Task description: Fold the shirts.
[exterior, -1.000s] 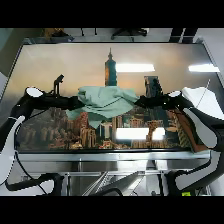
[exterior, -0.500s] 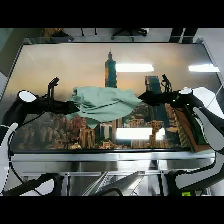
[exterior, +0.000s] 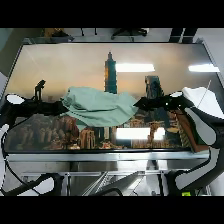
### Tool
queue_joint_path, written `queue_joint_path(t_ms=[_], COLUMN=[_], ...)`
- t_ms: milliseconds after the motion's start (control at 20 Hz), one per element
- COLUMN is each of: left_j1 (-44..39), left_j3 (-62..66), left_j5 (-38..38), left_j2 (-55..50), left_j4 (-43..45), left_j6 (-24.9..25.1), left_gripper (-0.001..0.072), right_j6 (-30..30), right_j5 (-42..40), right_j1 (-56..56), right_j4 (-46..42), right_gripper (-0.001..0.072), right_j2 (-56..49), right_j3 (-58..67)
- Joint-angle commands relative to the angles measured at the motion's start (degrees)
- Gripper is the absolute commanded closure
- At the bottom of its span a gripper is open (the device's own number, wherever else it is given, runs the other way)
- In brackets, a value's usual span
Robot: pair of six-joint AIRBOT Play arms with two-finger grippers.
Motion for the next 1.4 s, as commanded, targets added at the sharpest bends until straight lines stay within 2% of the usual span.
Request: queue_joint_path(t_ms=[0,100,250,350,550,650,800,900,1100,1250,1350], left_j1=[0.52,0.68,0.66,0.66,0.66,0.66,0.66,0.66,-0.22,-5.46,-8.63], left_j3=[0.02,1.42,9.22,17.84,42.23,54.88,68.39,67.21,51.56,42.47,38.29], left_j5=[-0.87,-4.74,-12.15,-14.58,-12.96,-9.60,-2.58,1.25,2.45,1.73,4.46], left_j2=[0.07,0.20,4.15,9.09,18.05,21.20,24.96,27.89,29.70,21.94,13.57], left_j4=[-0.13,-3.52,-12.17,-18.25,-20.85,-20.00,-10.88,-5.38,-5.99,-5.62,-5.31], left_j6=[0.04,0.07,-0.17,-1.64,-7.28,-8.70,-11.26,-12.20,-10.34,-6.54,-3.39], left_gripper=[0.0695,0.0696,0.0696,0.0695,0.0695,0.0695,0.0695,0.0695,0.0695,0.0695,0.0695], right_j6=[-1.57,-4.31,-2.51,-1.81,-1.92,-1.88,-1.90,-1.90,-1.92,-1.90,-1.86], right_j5=[0.83,6.67,13.14,13.25,7.80,3.78,-2.40,-3.80,-1.20,5.81,7.67], right_j1=[3.02,2.36,-0.17,-2.21,-6.67,-8.79,-10.36,-10.56,-10.56,-9.88,-7.58], right_j4=[4.07,10.27,11.52,11.50,10.69,6.23,-2.10,-5.55,-4.26,2.12,1.81], right_gripper=[0.0697,0.0697,0.0697,0.0698,0.0698,0.0698,0.0698,0.0699,0.0699,0.0698,0.0698], right_j2=[-0.48,0.87,8.02,15.21,28.33,33.29,39.47,41.57,35.21,22.45,13.20], right_j3=[0.07,1.33,9.73,18.36,39.01,47.06,53.00,53.02,52.89,52.37,50.14])
